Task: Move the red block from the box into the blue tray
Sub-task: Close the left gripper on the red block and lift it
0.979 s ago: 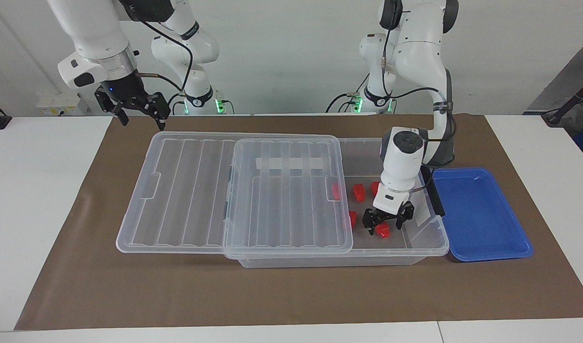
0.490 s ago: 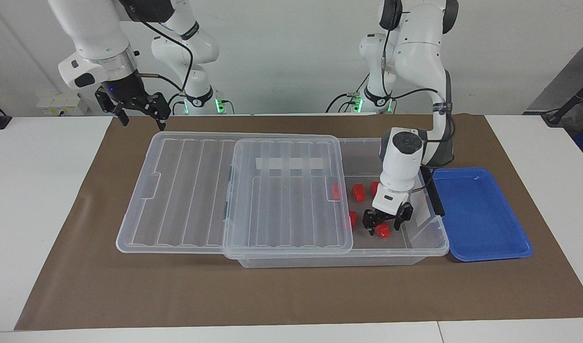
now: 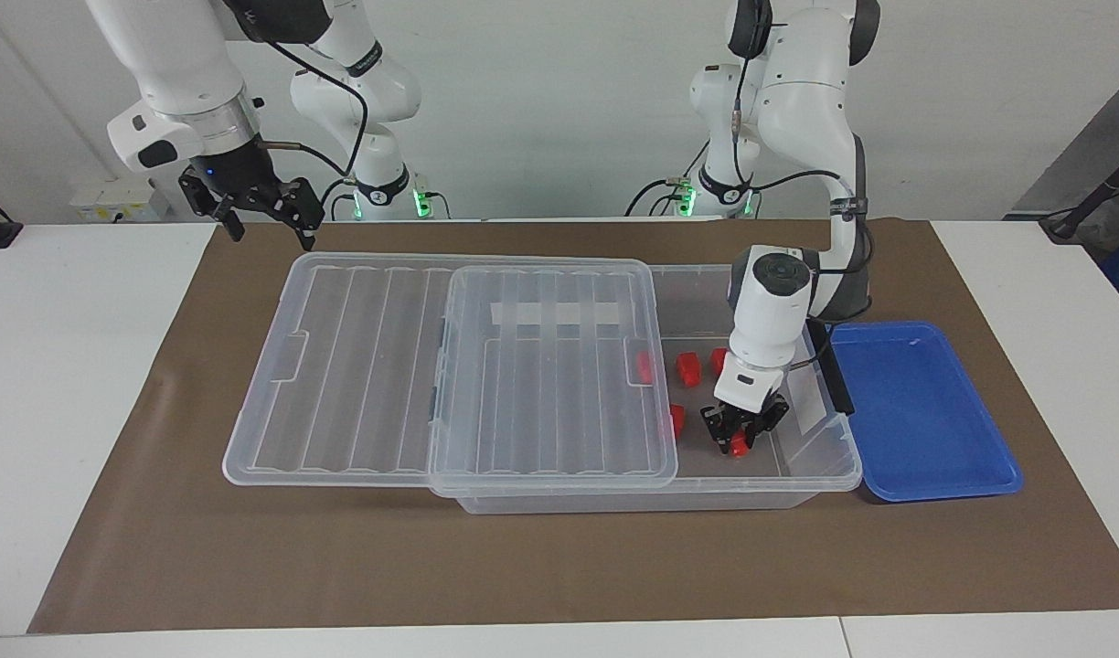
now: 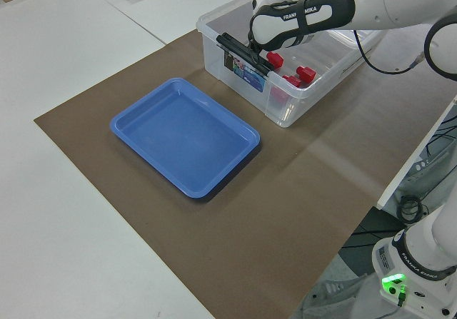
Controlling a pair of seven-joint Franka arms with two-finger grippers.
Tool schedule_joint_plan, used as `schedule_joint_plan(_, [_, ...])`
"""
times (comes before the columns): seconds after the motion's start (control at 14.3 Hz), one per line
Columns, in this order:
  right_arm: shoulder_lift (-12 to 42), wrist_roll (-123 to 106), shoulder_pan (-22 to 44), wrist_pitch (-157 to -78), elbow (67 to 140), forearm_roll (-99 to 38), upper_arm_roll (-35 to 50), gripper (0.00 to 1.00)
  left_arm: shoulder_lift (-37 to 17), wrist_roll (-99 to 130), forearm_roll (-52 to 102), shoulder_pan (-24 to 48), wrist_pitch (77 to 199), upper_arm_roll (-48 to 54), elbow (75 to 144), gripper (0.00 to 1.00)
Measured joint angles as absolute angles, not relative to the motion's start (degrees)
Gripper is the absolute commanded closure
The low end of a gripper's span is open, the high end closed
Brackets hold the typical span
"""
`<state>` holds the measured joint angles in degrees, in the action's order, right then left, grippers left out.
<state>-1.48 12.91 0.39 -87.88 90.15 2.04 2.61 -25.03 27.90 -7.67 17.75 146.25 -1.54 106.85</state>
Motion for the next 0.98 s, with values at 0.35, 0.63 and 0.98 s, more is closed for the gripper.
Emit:
schedule_joint_plan(0.35, [-1.48, 12.91, 0.39, -87.88, 90.15, 2.04, 2.61, 0.00, -25.03, 27.90, -7.67, 17.74, 146.25, -1.54, 106.85, 1.00])
schedule_joint_plan(0.63, [-1.47, 12.91, 0.39, -87.88, 90.15, 2.04, 2.61, 0.00, -25.03, 27.90, -7.67, 17.74, 144.42, -1.54, 106.22, 1.00])
schedule_joint_plan(0.98, [-1.47, 12.91, 0.39, -87.88, 90.15, 2.04, 2.61, 0.00, -24.86, 27.92, -7.66, 17.82, 132.02, -1.17, 99.87, 1.00])
